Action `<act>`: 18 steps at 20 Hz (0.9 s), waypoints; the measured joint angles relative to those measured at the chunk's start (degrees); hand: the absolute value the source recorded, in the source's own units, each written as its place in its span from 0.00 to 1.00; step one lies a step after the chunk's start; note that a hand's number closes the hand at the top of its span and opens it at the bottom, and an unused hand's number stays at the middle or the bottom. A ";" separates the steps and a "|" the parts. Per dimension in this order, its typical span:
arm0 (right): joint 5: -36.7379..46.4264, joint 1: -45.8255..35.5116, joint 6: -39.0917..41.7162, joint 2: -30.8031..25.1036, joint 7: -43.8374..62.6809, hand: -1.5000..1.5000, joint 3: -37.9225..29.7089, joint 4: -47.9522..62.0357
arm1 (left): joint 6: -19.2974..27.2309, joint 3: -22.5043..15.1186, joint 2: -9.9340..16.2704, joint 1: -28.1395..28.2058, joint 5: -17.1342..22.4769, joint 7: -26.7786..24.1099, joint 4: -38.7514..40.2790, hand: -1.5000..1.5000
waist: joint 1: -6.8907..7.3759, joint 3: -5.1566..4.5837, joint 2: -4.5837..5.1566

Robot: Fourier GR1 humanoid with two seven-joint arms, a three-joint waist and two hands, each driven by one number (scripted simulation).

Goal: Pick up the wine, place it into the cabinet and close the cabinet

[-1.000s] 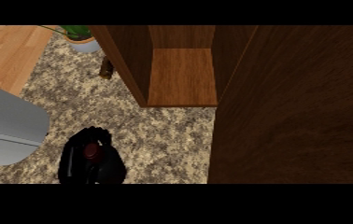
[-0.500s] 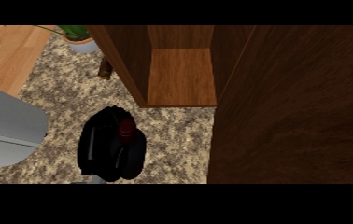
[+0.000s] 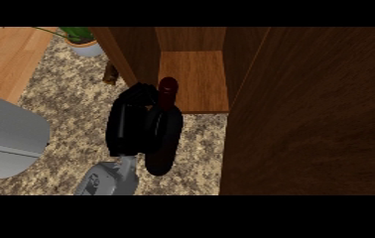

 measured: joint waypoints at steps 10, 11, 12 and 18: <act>-0.27 1.41 1.33 0.39 -0.98 0.00 -0.46 -0.05 | 8.87 -3.39 -0.01 -9.20 1.96 -3.21 13.05 1.00 | -0.39 -0.02 0.09; -0.40 1.58 1.85 0.12 -1.22 0.00 -1.45 -0.02 | 8.76 -3.48 -0.01 -9.78 2.49 -4.11 14.73 1.00 | -0.40 -0.01 0.12; -0.44 1.56 2.03 0.25 -1.23 0.00 -1.12 0.00 | 8.43 -3.29 -0.01 -10.24 3.29 -5.47 16.84 1.00 | -0.50 -0.02 0.17; -0.58 2.33 2.75 0.91 -1.50 0.00 -0.65 0.11 | 8.99 -4.67 -0.01 -13.94 9.00 -11.42 26.84 1.00 | -0.71 -0.04 0.24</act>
